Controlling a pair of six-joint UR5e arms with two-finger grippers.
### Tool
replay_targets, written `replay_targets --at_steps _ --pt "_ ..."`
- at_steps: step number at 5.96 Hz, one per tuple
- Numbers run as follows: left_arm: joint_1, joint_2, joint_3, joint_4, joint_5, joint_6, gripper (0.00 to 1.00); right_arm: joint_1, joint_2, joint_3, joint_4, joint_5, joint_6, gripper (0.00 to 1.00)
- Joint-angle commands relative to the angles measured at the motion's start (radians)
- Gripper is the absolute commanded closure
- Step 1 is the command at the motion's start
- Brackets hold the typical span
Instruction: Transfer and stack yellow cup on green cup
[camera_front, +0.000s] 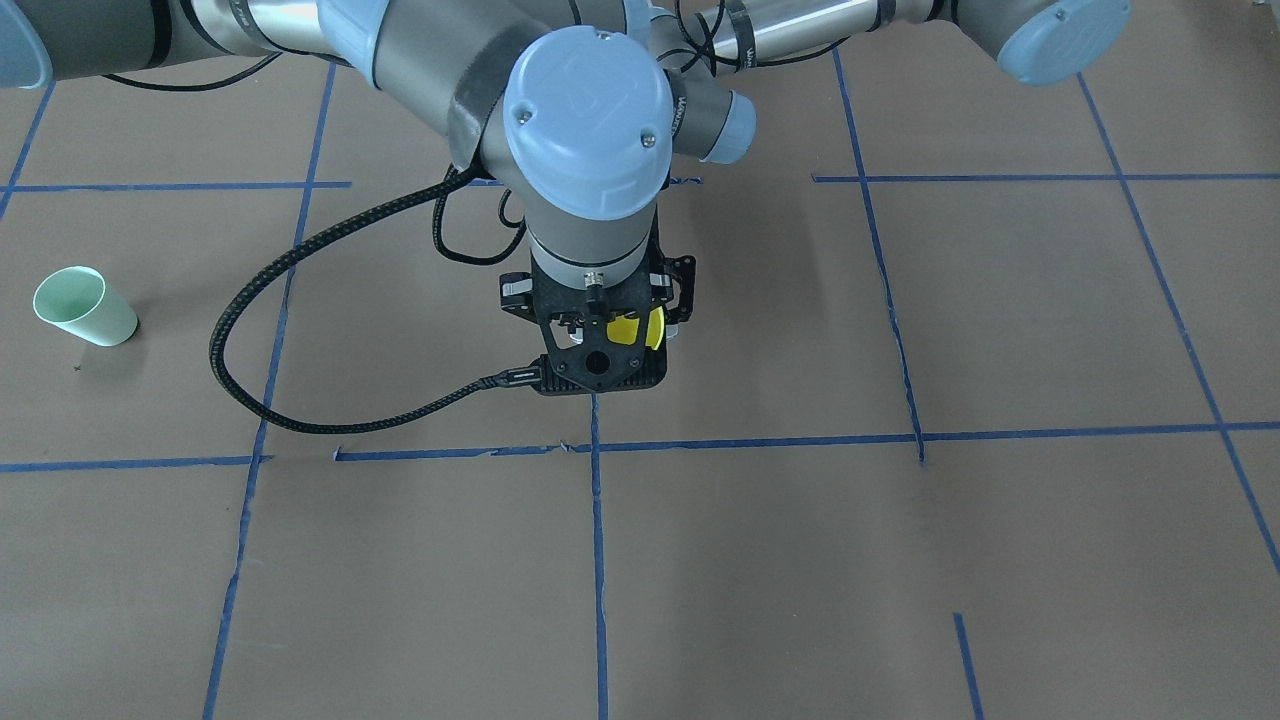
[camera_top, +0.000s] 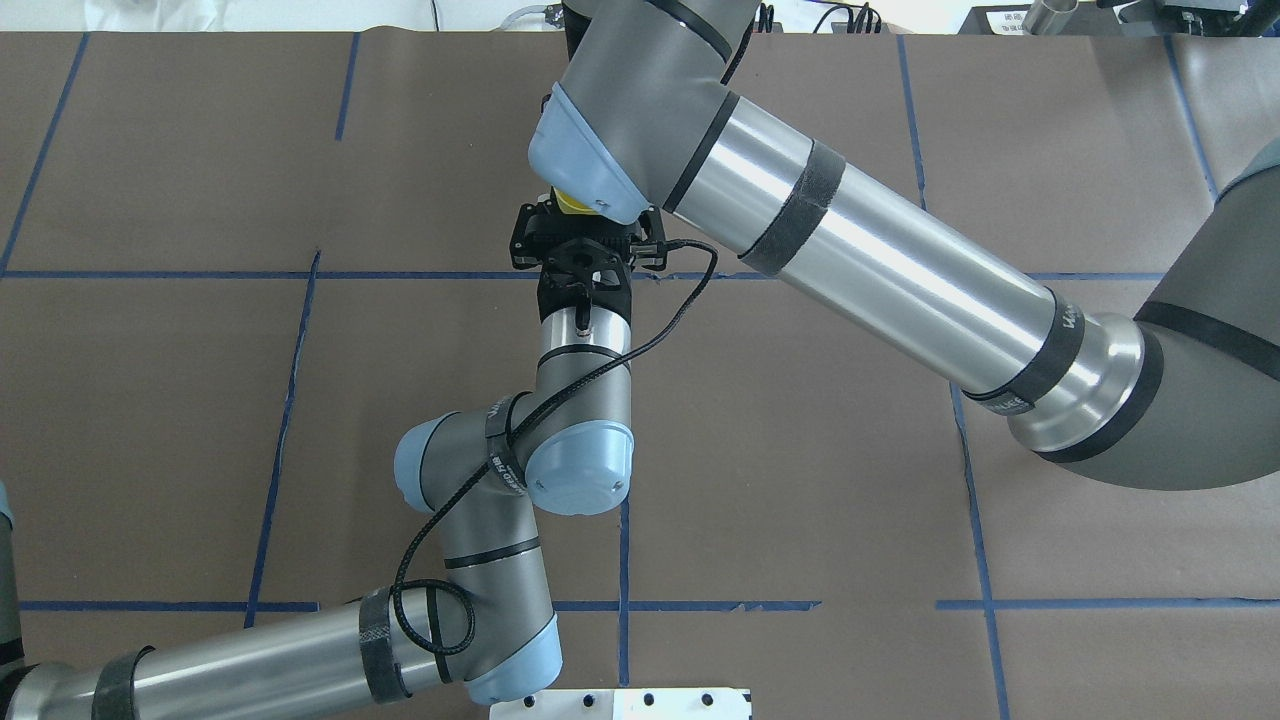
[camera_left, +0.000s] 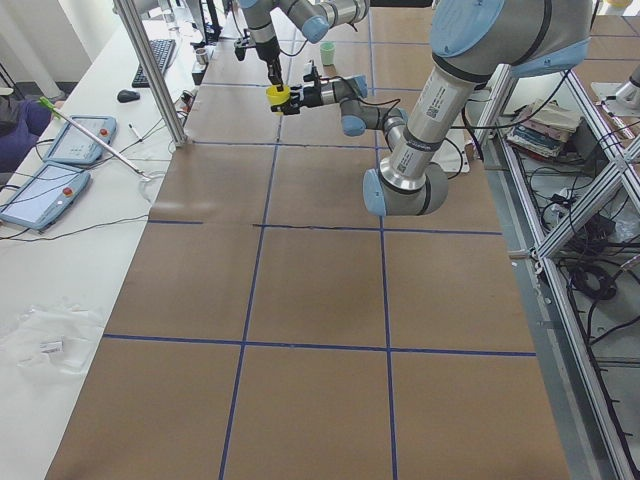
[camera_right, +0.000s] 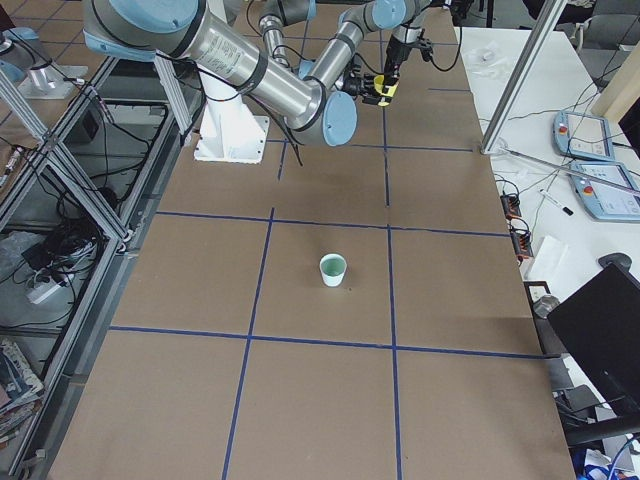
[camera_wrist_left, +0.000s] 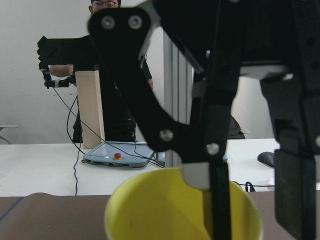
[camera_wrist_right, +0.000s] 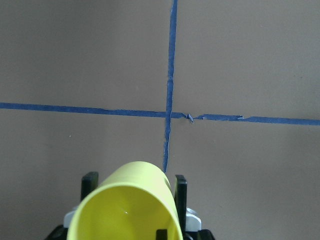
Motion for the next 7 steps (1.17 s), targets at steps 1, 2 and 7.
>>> replay_targets --at_steps 1,2,7 --pt "-0.001 0.003 0.000 0.002 0.001 0.001 0.51 0.001 0.000 0.003 -0.001 -0.002 0.000 1.00" --pt "-0.001 0.005 0.000 0.002 0.001 0.003 0.31 0.001 0.001 0.005 -0.001 -0.004 0.000 1.00" --pt "0.005 0.014 0.011 0.000 0.002 0.032 0.00 0.160 0.079 0.103 -0.001 0.090 0.027 1.00"
